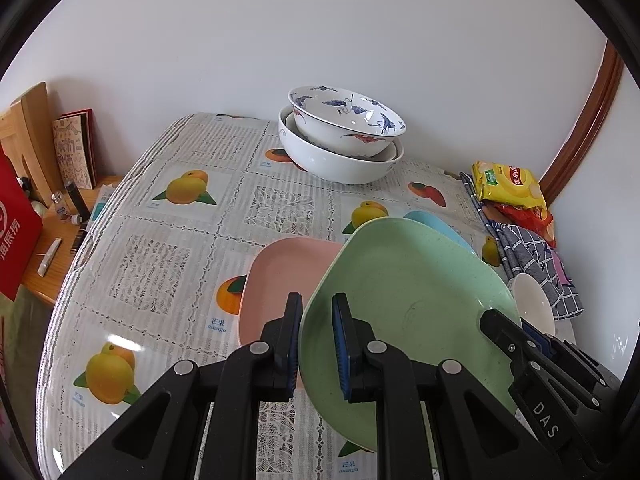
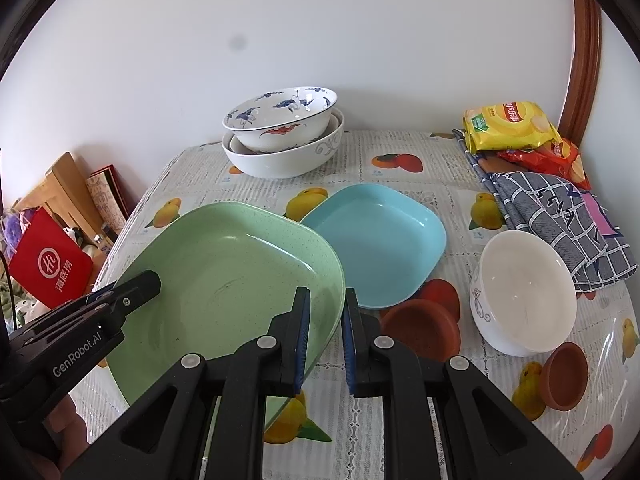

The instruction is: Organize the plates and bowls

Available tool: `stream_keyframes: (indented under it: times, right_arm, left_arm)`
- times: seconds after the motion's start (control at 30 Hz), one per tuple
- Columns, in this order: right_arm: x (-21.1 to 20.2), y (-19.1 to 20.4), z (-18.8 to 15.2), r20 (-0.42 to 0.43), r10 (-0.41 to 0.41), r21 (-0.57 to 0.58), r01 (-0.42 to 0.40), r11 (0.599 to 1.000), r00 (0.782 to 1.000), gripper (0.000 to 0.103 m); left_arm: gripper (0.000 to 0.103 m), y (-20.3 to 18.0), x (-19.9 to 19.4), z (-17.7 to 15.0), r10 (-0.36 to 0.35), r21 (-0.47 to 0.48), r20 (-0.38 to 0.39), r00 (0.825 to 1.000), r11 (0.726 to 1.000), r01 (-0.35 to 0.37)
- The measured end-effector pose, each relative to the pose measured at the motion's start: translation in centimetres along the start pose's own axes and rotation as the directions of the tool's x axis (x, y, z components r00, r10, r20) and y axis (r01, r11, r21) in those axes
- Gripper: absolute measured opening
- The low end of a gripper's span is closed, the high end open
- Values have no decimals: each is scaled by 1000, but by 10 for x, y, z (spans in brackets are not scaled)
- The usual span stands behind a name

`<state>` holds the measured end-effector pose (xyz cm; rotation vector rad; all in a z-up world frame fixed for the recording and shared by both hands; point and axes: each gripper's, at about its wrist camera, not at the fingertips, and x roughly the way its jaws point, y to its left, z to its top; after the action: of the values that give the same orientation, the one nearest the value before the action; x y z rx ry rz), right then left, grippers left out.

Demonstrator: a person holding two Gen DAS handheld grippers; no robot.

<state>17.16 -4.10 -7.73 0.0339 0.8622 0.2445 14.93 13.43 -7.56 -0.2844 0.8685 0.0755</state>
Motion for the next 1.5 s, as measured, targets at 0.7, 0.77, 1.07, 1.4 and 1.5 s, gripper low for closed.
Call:
stream_keyframes:
  times: [0.7, 0.77, 1.07, 1.4, 1.5]
  right_arm:
    - [-2, -4, -1, 6, -1, 15, 1, 1000, 1000, 15]
    - [-2, -5, -1, 5, 0, 18, 0, 1000, 1000, 15]
    - [-3, -5, -2, 7, 1, 23, -1, 1000, 1000, 15]
    - [-5, -4, -2, 13, 2, 19, -3, 1000, 1000, 15]
    - [-4, -4, -2, 13, 5, 16, -5, 1000, 1000, 15]
  left_arm:
    - [15, -4, -3, -3, 2, 7, -3, 1000, 1000, -2]
    - [15, -4, -3, -3, 2, 8, -2, 1000, 1000, -2]
    - [15, -6, -5, -5, 3, 7, 1, 1000, 1000, -3]
    - [15, -7, -9, -5, 0, 0, 1, 1000, 1000, 0]
    - [15, -7, -10, -5, -1, -4, 1, 1000, 1000, 1]
